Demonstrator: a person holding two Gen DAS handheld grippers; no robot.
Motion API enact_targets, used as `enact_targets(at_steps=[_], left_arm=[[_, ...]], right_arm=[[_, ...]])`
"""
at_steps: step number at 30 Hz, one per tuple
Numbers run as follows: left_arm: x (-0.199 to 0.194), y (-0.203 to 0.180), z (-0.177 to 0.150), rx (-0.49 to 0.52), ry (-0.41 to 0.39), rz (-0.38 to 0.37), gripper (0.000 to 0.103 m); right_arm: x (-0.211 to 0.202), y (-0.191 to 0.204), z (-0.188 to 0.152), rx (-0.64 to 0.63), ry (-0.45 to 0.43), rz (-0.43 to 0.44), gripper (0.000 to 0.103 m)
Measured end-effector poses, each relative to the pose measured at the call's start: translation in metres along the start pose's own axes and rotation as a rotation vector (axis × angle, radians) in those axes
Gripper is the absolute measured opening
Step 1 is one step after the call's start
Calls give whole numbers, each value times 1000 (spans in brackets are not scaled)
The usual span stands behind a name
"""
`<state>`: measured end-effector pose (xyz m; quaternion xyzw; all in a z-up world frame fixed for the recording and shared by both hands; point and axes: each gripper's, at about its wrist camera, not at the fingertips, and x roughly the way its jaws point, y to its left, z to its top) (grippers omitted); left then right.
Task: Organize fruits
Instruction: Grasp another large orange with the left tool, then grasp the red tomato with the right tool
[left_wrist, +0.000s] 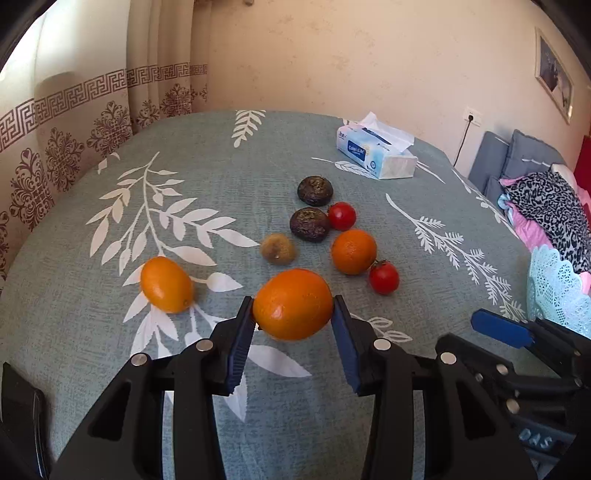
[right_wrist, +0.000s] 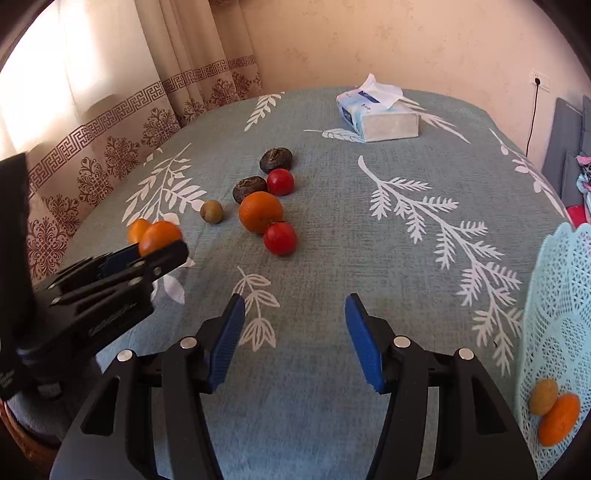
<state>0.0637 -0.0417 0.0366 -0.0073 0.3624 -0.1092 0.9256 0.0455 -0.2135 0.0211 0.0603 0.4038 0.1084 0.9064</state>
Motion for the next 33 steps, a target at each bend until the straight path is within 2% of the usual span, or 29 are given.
enact_targets(at_steps=[4,7,10,18,19,33], left_arm=[[-1,7,-2,-16,-7,15,42],[5,12,-3,-37,13,11,42],[8,14,-5,-47,27,3,42],[9,17,-8,-65,37,-13,42],[10,18,-8,-66,39,-14,42],[10,10,-12,-51,40,-51,42]], right_arm=[[24,-1,16,26,30,3,57],[34,3,26,23,27,0,50],[44,6,34,11,25,-13,48],[68,12,44,-20,41,-38,30],[68,13,43,-25,39,-41,27],[18,5,22,29,-25,-36,27]])
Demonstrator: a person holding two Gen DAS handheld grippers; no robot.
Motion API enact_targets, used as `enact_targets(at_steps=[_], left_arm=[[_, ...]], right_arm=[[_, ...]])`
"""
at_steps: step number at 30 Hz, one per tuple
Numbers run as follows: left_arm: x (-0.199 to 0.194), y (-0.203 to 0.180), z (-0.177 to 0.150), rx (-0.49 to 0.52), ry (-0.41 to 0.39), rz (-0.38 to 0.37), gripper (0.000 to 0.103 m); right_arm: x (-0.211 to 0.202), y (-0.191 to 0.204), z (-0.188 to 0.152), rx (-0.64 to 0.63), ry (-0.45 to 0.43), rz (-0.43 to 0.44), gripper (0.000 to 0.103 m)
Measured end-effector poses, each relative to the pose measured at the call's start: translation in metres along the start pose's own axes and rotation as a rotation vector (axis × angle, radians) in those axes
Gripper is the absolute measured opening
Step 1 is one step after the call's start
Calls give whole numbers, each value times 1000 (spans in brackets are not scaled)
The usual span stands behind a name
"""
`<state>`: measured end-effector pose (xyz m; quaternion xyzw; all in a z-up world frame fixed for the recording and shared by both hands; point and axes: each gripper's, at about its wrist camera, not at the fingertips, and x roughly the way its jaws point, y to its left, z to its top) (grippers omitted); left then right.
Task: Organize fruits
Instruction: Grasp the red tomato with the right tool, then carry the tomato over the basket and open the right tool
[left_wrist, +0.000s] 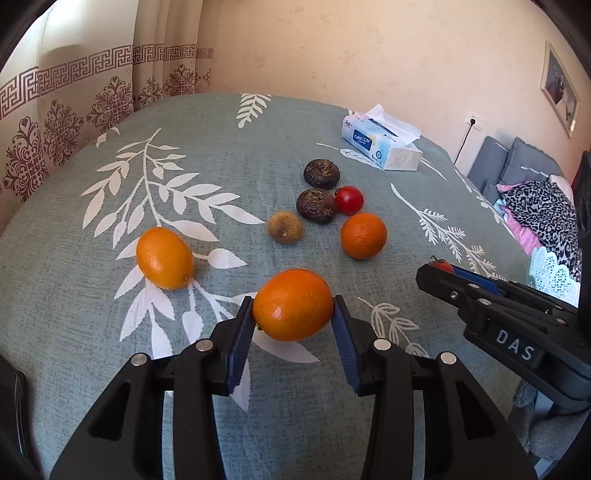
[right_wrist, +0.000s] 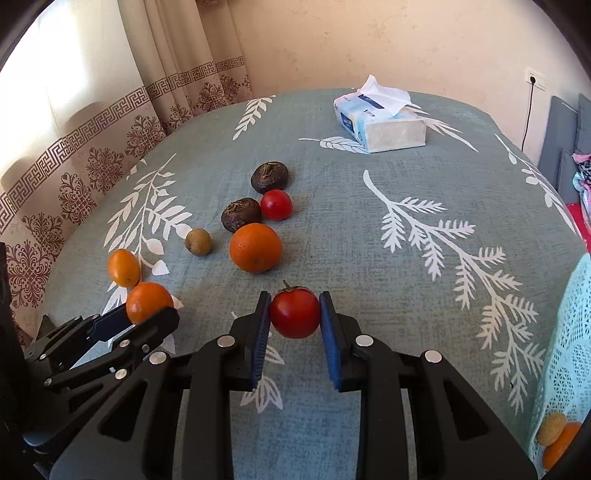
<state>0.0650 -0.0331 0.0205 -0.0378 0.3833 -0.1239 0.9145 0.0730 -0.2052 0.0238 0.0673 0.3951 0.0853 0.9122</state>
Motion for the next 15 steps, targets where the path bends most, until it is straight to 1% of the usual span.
enact_targets(at_steps=[4,9,15], left_arm=[[0,-2,-1,-4,-1,-35,42],[-1,-6,-1,11,-14,-32,42],[-1,-7,-2,20,-19,-25,42]], right_arm=[[-15,-9,-7,36,-14,-1,27],[-40,-21,-16,61,-47,-11,27],[-81,-49,-25,99,-107,-69,27]])
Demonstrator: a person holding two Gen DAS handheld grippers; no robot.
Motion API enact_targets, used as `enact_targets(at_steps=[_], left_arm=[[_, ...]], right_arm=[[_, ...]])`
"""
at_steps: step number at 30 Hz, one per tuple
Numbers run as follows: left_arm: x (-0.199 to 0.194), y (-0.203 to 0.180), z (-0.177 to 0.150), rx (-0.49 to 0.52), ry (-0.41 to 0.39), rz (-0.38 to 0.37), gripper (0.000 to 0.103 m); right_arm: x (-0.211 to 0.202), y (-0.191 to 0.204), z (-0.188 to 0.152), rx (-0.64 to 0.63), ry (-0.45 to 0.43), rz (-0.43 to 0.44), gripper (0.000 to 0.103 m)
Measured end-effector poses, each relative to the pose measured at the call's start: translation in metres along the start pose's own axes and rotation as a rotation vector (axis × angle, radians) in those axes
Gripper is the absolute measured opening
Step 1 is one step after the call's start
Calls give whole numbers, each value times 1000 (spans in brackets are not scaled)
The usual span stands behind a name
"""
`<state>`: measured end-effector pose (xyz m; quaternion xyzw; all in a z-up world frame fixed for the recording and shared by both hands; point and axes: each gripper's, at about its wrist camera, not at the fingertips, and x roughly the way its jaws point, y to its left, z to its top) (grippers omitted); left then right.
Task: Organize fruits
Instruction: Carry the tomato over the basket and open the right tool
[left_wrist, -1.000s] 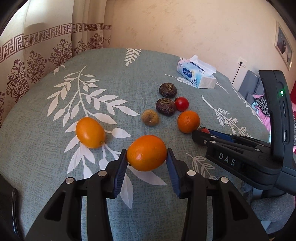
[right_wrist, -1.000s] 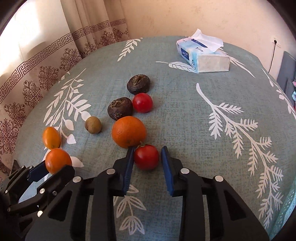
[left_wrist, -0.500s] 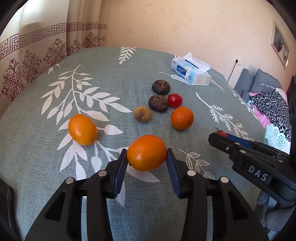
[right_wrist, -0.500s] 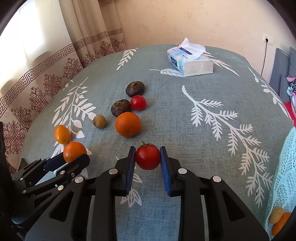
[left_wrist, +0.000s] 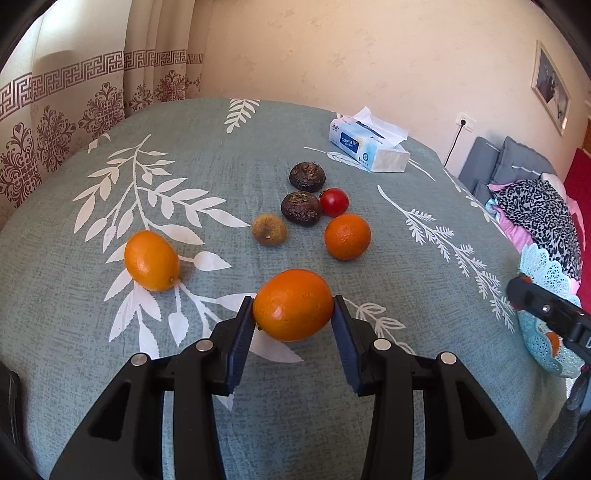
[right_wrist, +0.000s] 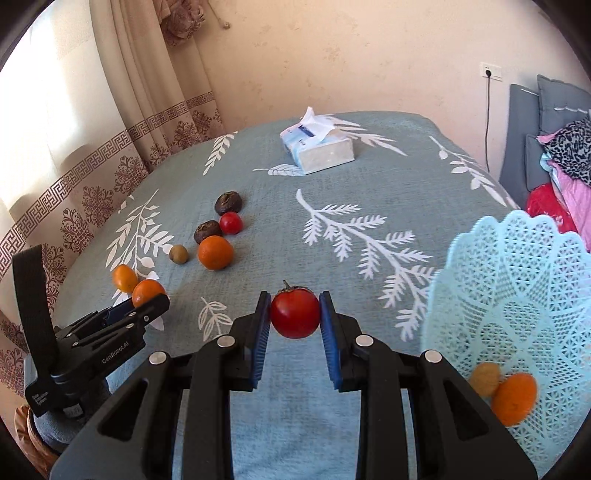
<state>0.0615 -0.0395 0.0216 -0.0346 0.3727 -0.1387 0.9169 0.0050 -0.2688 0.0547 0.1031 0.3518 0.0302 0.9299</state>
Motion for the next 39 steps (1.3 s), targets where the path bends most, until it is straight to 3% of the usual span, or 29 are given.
enact_targets(at_steps=[5,15,25,31,39], left_arm=[[-1,-4,1,18,-2,14,42],[-14,-32,2,88,-21,-6,42],[-23,-81,4,152,-3,-97,42],[-26,-117,6,206,-1,-152,42],[-20,-169,10,276,26,-256,42]], right_arm=[[-36,-42,-4,56,-51,-84,27],[-78,-119,-29,185,-67,-239,27],[-97,-151,-49,272,-91,-231,29],[-105,-154,-53,276,-123,-201,29],[-122,-162,-58,287,-191,-225,29]])
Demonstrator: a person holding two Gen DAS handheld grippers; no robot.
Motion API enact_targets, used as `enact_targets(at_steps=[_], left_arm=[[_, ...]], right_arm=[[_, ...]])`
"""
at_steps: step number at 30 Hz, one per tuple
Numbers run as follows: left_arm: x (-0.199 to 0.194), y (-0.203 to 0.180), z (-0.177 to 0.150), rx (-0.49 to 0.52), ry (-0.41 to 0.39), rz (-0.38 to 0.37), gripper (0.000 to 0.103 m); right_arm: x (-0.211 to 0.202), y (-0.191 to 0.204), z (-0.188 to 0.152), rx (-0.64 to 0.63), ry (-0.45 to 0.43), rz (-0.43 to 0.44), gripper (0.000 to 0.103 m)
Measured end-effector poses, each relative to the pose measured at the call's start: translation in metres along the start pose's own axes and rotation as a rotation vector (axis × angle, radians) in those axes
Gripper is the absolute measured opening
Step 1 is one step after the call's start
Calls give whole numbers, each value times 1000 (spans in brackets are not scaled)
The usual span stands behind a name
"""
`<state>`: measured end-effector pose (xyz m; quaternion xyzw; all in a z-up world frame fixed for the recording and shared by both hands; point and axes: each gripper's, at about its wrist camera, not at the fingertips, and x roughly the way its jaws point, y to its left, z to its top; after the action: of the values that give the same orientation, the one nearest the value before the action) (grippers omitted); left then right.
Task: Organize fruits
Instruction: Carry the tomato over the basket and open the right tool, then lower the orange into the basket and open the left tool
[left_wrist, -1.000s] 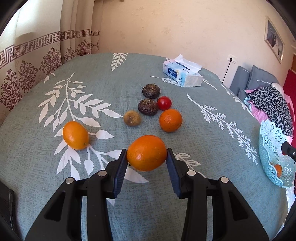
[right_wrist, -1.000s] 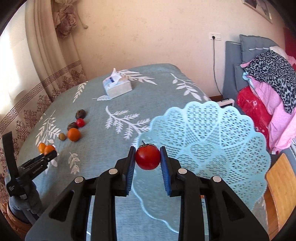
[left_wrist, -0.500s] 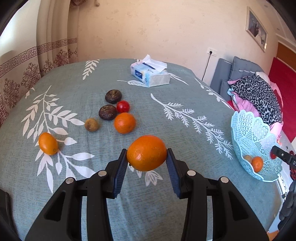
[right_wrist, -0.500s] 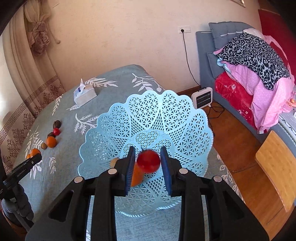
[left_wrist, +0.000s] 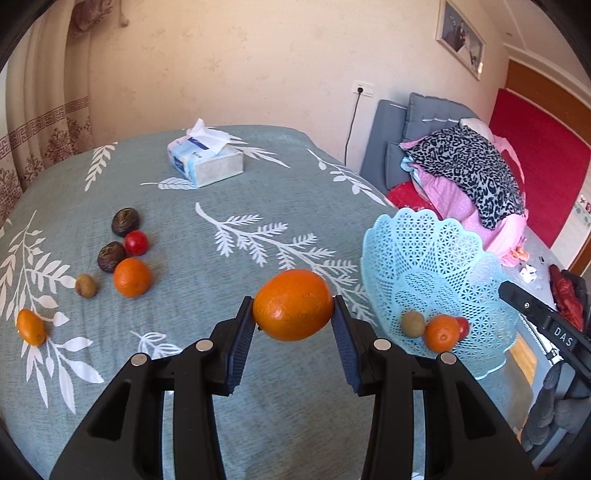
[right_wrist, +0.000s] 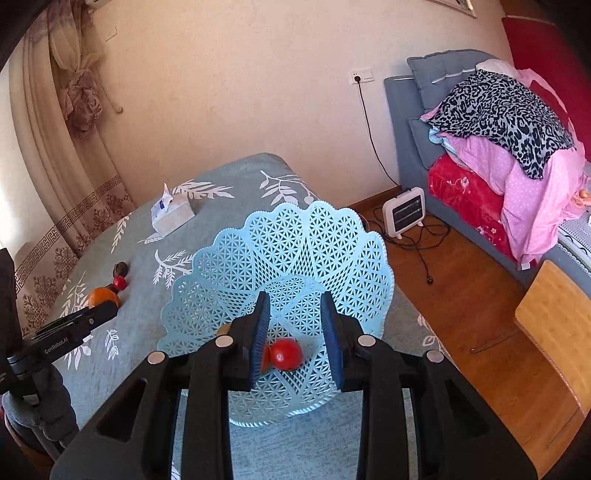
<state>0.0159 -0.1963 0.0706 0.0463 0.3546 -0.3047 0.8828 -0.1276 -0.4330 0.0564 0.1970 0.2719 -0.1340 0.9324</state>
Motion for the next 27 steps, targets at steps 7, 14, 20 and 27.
enact_targets(at_steps=[7,14,20,27], left_arm=[[19,-45,11,66,27,-91,42],[41,-72,12,129,66,-121,43],[45,-73,13,122,71,-121,60],[27,-56,15,101,23,-97,63]], right_arm=[[-3,-6,-1,5,-24,-5,29],[-3,-14,-2,28,-23,6,29],[-3,-15,-4,39,-28,1,45],[-6,-7,-4,11,-43,-13,46]])
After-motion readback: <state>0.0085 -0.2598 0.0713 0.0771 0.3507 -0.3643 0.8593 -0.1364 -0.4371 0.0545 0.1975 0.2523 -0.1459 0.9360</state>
